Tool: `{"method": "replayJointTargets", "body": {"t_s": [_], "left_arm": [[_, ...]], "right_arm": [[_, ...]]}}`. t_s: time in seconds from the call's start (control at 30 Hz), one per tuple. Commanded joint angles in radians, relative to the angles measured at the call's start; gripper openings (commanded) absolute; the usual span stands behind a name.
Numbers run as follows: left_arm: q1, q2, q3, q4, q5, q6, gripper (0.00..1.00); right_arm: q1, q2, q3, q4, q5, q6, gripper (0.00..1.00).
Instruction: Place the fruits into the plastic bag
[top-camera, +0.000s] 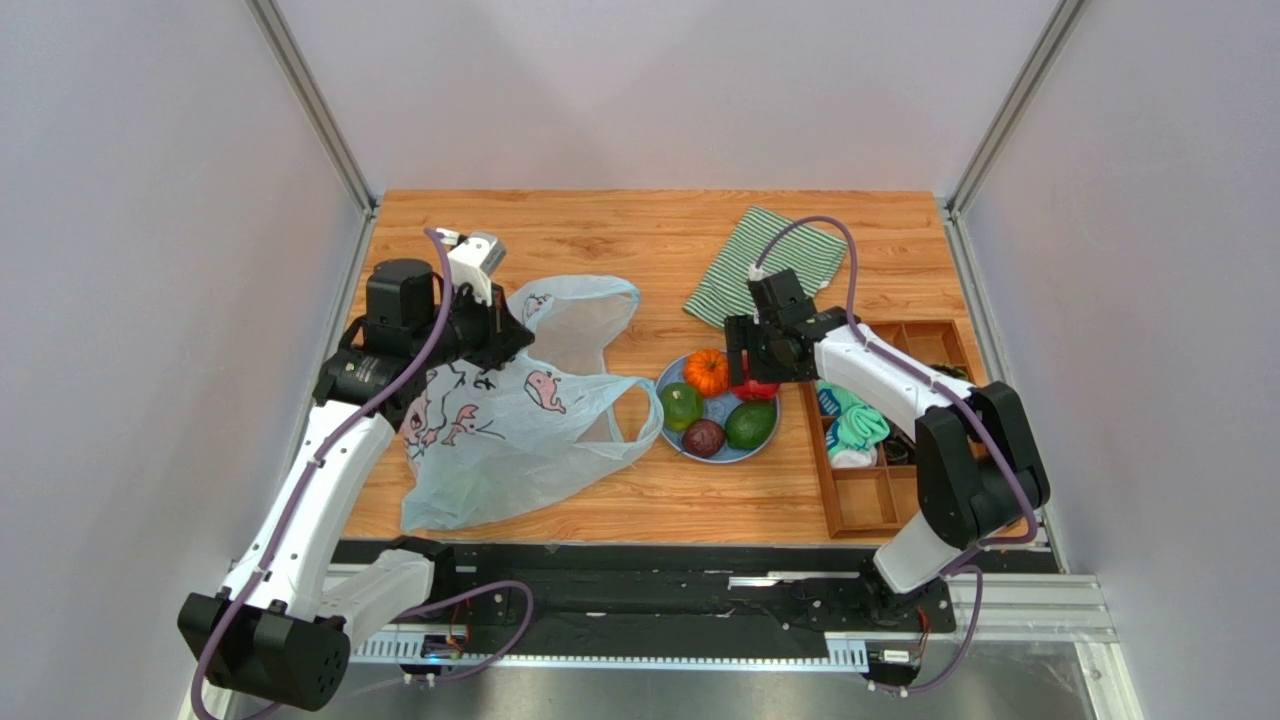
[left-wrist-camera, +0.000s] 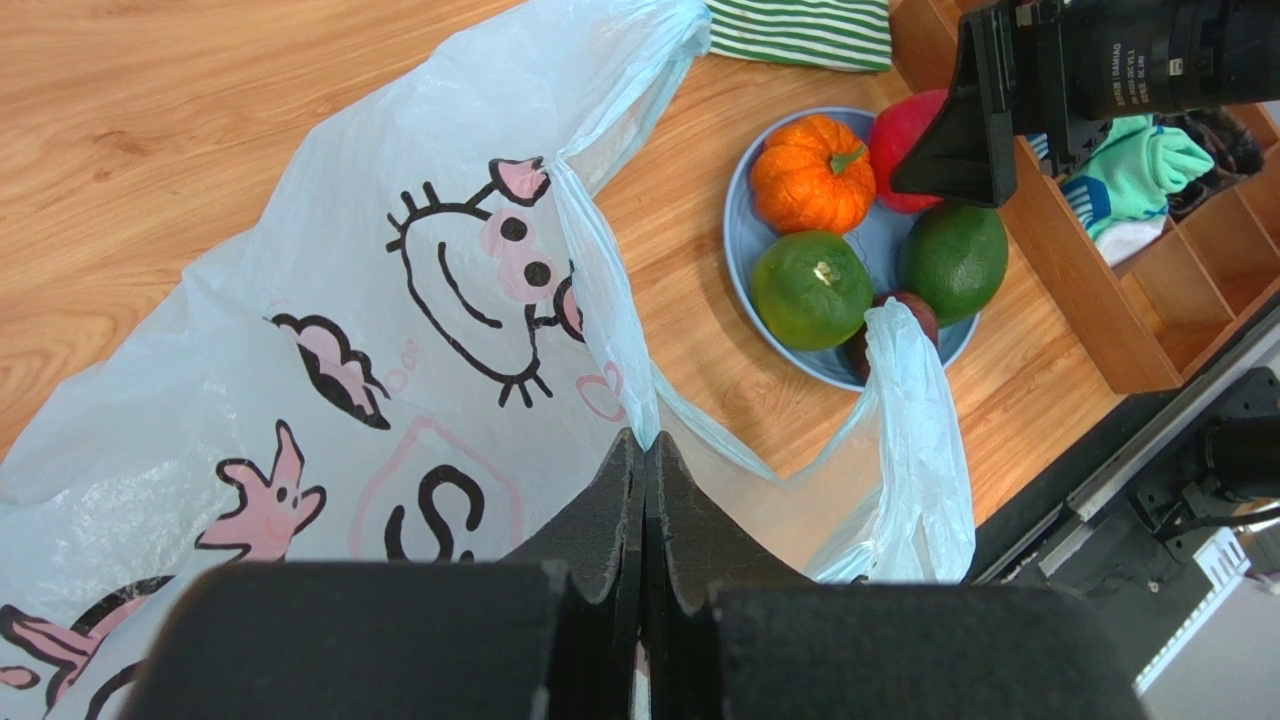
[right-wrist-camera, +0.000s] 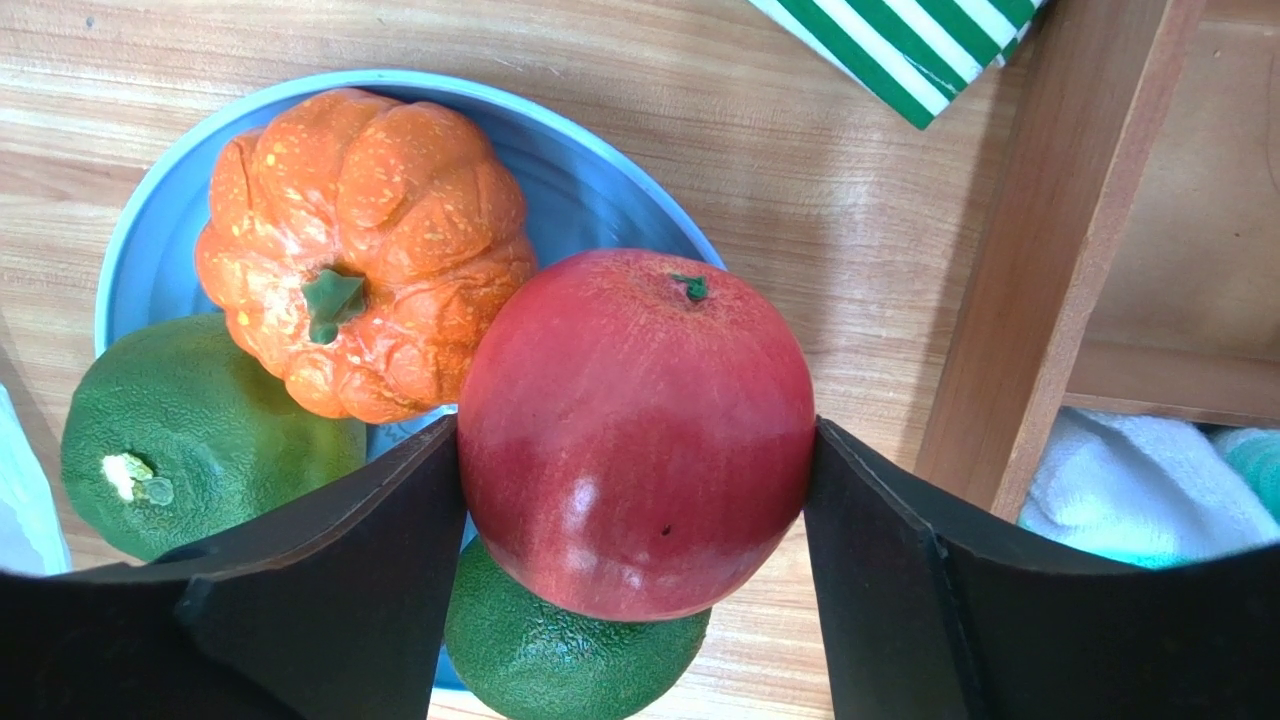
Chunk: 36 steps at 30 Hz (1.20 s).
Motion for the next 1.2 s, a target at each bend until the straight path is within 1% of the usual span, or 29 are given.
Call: {"method": "replayJointTargets", "body": {"t_s": [0.0,0.2,0.3,0.4,0.43,0.47,0.5,0.53,0.6,0.63,0.73,0.93,1.17], "left_arm": [[0.005,-0.009,0.028,0.011,-0.005,0.008,0.0],[0.005,-0.009,0.028,0.011,0.001,0.01,0.0],[0.005,-0.009,0.026,0.01,0.001,0.01,0.0],[0.004,-0.009,0.026,0.011,0.007,0.01,0.0],[0.005,-0.009,0.026,0.013,0.011,0.01,0.0],[0.005,-0.009,0.026,0.014,0.014,0.01,0.0],[0.005,-0.009,0.028,0.016,0.024,0.011,0.0],[0.005,-0.009,0.026,0.016,0.025,0.011,0.0],[0.005,-0.009,0.025,0.018,0.031,0.013,0.0],[0.004,-0.009,0.025,0.018,0.031,0.015,0.0],[0.005,-0.011,0.025,0.018,0.036,0.015,0.0],[0.005,-0.011,0.025,0.018,0.042,0.015,0.0],[0.005,-0.011,0.025,0.019,0.042,0.013,0.0]], "right_arm": [[-0.003,-0.048,-0.001,0.001,0.037,-0.005,0.62],[-0.003,-0.149,0.011,-0.025,0.045,-0.009,0.52],[0.008,-0.23,-0.001,0.001,0.028,0.003,0.49],[0.022,-0.312,-0.027,0.09,-0.056,0.007,0.47],[0.026,-0.324,-0.038,0.172,-0.158,0.012,0.45],[0.026,-0.329,-0.067,0.226,-0.227,0.018,0.44],[0.026,-0.315,-0.078,0.284,-0.295,0.026,0.44],[0.025,-0.294,-0.079,0.349,-0.399,0.044,0.43],[0.029,-0.236,-0.036,0.368,-0.488,0.072,0.41],[0.035,-0.179,-0.014,0.377,-0.54,0.078,0.4],[0.08,-0.09,0.06,0.403,-0.562,0.081,0.4],[0.178,0.05,0.22,0.386,-0.61,0.087,0.39],[0.319,0.156,0.254,0.395,-0.644,0.084,0.4]]}}
